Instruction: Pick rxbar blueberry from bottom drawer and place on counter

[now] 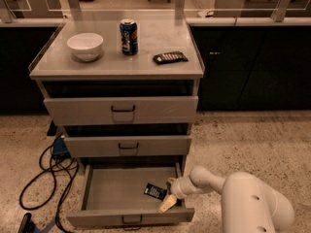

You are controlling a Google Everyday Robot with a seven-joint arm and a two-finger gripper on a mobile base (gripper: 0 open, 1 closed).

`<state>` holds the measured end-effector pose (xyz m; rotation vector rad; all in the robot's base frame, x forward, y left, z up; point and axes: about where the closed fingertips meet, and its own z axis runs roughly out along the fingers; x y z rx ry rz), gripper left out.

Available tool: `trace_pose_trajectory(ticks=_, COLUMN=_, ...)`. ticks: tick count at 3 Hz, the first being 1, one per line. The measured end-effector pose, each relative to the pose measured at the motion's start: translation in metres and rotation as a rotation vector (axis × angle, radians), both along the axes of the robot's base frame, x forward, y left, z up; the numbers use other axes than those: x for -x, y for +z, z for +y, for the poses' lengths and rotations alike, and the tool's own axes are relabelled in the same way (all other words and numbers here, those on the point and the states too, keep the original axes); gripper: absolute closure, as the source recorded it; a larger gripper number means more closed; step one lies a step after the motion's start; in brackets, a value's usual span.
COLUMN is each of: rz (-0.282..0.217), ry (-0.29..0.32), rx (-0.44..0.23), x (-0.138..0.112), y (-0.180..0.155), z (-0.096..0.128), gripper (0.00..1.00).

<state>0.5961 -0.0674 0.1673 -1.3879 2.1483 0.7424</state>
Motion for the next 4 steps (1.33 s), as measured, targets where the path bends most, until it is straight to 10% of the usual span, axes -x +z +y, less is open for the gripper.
trace_pose_trajectory(ticks=2, rz=-0.150, ry=-0.088, rx=0.044, x=-0.060, y=0.058, z=-0.018, gripper=0.00)
trace_pose_trajectory(ticks=4, rz=-0.039, ry=-0.030, rx=-0.001, x=-0.040, y=0.037, z=0.036, gripper=0.00)
